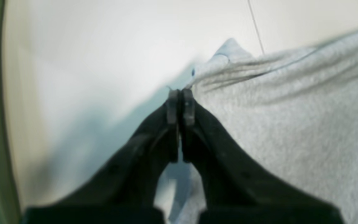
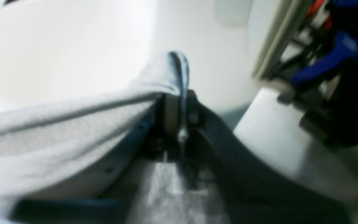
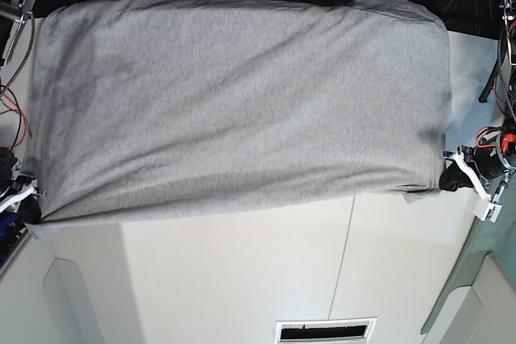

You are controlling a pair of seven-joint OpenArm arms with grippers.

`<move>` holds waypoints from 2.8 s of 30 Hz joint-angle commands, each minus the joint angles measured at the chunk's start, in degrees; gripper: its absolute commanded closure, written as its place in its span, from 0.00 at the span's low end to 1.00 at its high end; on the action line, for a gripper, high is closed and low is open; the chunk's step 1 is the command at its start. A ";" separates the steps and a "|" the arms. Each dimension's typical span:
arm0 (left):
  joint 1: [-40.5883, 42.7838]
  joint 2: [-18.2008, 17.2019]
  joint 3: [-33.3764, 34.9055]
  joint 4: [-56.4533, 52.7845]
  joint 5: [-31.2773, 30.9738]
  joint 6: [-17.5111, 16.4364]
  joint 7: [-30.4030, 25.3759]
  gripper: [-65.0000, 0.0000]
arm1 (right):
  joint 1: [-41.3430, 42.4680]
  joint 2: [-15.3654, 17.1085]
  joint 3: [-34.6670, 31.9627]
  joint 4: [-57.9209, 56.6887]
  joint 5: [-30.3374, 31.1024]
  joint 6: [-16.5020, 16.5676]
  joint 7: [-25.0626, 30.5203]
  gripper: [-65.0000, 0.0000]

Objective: Layout the t-shirt on the table in an organized manner, then fold the t-shirt properly
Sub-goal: 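Lower the shirt flat and open both grippers, then grasp the shirt hem with the left gripper and drag it toward the right gripper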

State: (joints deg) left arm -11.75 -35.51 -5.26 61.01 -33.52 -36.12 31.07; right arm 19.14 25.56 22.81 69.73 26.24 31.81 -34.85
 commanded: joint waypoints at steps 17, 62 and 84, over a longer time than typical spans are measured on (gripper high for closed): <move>-0.70 -1.05 -1.70 2.69 -18.03 -3.88 13.16 0.61 | -9.25 -0.90 0.48 0.94 15.78 1.46 -11.61 0.35; -27.04 18.45 21.88 -30.84 7.69 7.67 5.38 1.00 | -8.55 -8.24 -8.85 0.44 -10.40 -0.15 -0.92 1.00; -29.49 19.80 24.41 -16.09 -4.07 4.50 17.84 1.00 | -21.35 -9.35 -8.79 3.58 9.38 0.98 -5.70 1.00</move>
State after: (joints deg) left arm -38.89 -15.33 19.44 43.92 -36.77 -31.18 49.71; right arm -2.85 15.79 13.89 72.49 35.68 32.91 -40.47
